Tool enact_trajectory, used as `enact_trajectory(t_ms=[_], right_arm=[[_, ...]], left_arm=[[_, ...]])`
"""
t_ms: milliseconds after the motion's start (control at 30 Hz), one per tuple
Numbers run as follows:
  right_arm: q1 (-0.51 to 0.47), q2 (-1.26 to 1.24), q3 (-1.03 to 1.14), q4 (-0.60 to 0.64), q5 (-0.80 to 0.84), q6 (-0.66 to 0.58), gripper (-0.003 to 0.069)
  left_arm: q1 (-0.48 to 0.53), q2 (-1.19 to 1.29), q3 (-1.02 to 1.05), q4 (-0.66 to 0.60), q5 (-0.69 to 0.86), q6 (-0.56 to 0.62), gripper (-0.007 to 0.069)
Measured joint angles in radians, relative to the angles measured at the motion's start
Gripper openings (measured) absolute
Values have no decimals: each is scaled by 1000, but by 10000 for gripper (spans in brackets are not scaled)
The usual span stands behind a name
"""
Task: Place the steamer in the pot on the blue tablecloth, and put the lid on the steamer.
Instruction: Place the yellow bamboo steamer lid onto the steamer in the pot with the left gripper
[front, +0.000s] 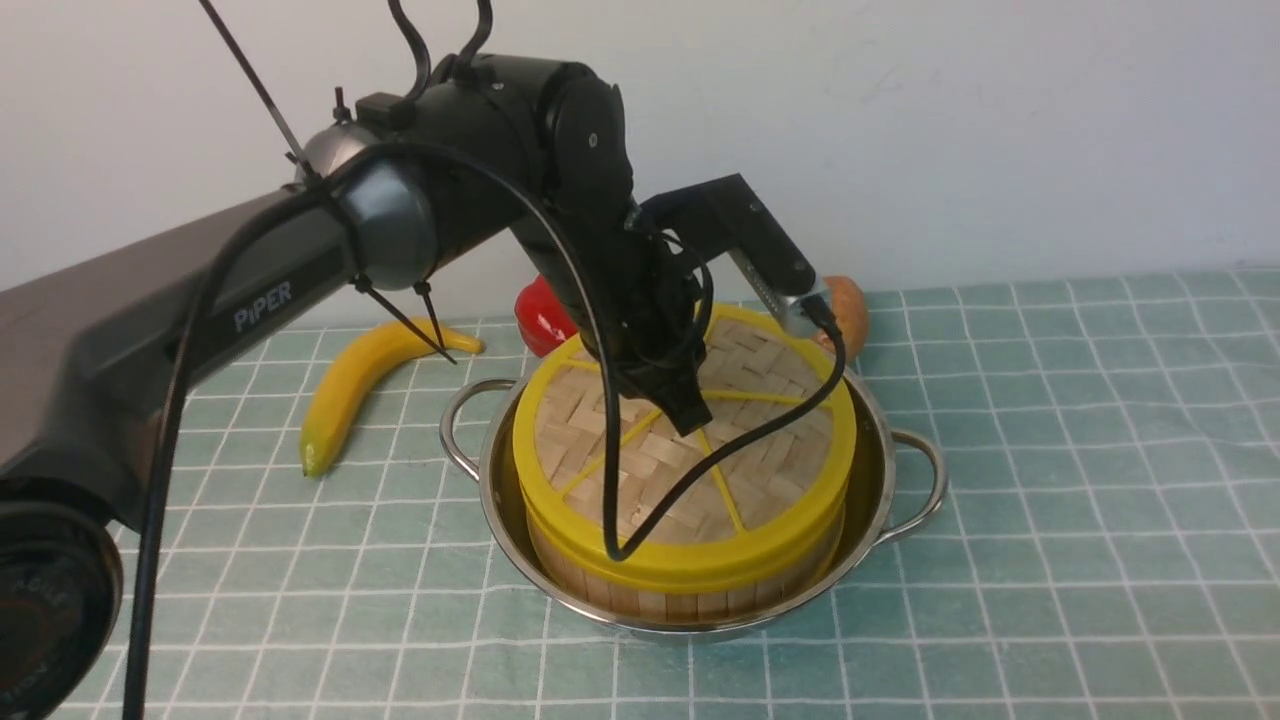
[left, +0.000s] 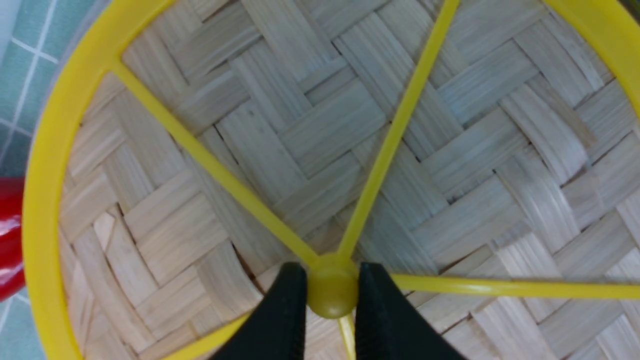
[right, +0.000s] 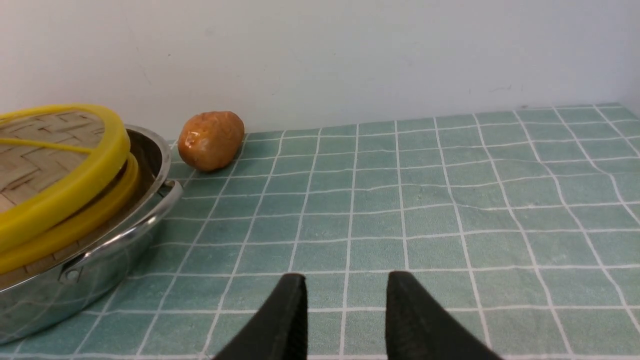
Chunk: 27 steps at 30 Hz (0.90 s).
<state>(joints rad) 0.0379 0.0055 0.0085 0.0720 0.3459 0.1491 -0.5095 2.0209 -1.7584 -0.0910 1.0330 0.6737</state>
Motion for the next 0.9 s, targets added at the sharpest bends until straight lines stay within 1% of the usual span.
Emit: enact_trajectory(t_ms=[467,633,800,900], right_arm=[[0,0,0,0,0,0,243],[0,0,0,0,0,0,243],[0,0,0,0,0,0,243],[0,0,0,0,0,0,243]], left_arm=[[0,0,0,0,-10,-8,118],[0,0,0,-1,12,-14,155],[0,0,-1,-2,18,-18,231],[0,0,-1,-3,18,-19,253]])
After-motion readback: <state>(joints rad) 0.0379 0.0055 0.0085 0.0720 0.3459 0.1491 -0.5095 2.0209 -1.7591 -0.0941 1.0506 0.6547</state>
